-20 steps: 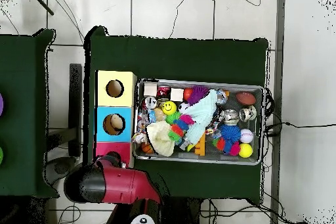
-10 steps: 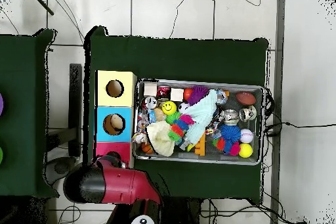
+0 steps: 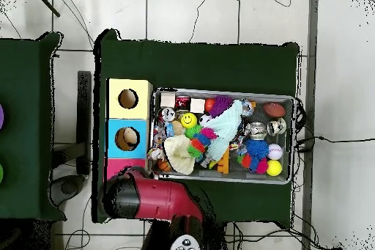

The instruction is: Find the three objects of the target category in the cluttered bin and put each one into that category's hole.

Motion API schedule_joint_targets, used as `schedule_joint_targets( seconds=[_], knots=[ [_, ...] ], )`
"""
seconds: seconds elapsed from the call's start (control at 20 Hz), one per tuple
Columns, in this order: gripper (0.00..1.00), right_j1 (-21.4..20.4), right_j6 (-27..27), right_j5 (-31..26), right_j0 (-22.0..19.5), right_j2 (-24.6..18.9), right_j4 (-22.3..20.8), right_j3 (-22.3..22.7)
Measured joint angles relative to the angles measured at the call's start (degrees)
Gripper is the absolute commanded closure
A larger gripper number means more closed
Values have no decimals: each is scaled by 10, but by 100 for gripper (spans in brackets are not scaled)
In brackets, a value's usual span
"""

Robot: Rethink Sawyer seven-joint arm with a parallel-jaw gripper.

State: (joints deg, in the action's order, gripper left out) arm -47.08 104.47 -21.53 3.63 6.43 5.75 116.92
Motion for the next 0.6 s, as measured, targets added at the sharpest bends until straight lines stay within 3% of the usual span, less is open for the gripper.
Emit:
schedule_joint_targets(
  seconds=[0.4,0.6],
  knots=[
    [100,3,0,0,-105,-23,-61,-32],
    [100,1,0,0,-130,-34,-77,-39]
  ],
)
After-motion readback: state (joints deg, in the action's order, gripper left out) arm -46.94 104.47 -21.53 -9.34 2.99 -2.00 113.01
